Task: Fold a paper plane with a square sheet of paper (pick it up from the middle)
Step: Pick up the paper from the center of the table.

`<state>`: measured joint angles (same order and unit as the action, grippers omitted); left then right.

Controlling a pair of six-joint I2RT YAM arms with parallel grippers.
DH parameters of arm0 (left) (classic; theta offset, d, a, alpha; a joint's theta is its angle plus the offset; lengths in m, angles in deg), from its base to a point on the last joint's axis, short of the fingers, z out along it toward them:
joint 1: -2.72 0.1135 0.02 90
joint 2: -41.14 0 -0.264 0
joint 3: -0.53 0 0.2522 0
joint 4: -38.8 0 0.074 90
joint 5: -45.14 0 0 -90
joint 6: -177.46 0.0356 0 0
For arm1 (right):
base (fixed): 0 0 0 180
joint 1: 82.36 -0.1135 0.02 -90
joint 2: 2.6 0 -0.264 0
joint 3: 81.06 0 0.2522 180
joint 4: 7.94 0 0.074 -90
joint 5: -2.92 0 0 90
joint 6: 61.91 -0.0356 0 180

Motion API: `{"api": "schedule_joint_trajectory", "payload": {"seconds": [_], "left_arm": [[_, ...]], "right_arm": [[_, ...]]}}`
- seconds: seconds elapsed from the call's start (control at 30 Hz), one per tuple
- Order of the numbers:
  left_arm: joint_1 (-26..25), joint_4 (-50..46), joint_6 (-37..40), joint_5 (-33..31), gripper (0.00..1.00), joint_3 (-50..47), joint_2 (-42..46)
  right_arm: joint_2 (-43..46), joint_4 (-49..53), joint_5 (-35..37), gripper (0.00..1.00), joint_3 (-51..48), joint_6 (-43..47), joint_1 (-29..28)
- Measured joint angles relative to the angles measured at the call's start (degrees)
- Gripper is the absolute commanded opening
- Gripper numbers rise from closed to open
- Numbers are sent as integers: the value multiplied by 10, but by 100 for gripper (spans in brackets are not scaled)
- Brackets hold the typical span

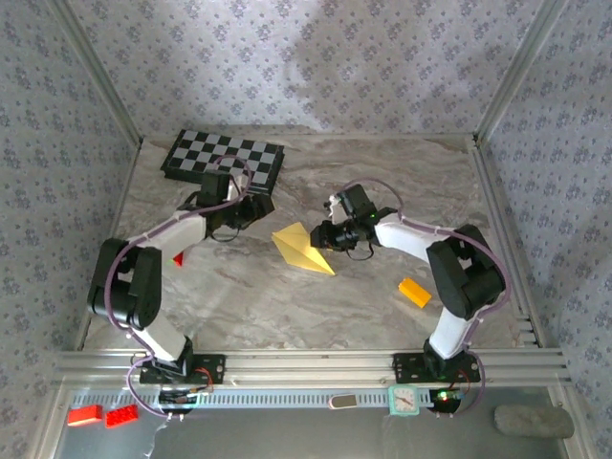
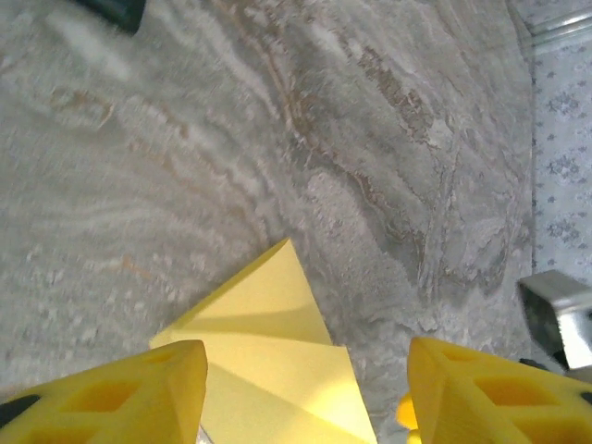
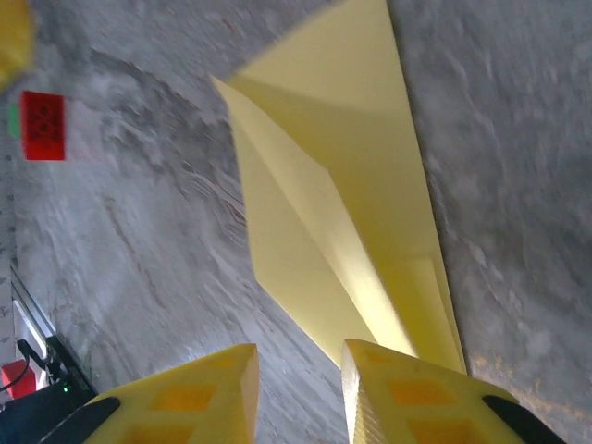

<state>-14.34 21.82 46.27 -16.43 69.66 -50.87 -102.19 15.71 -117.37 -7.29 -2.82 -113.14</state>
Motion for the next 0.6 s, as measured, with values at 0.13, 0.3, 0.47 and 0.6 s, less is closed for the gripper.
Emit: {"api": "schedule_joint_trajectory", "payload": {"seconds": [0.13, 0.3, 0.47, 0.6], "left_arm": [[-5, 0, -31, -12, 82, -41, 30], [-7, 3, -53, -23, 89, -74, 59], [-11, 4, -61, -23, 91, -92, 68], [-14, 5, -65, -23, 91, -96, 68]], "right_arm": [[-10, -3, 5, 39, 11, 16, 6], [-49, -2, 6, 41, 30, 39, 8], [-81, 2, -4, 36, 44, 55, 8], [-94, 0, -26, 30, 51, 64, 8]]}}
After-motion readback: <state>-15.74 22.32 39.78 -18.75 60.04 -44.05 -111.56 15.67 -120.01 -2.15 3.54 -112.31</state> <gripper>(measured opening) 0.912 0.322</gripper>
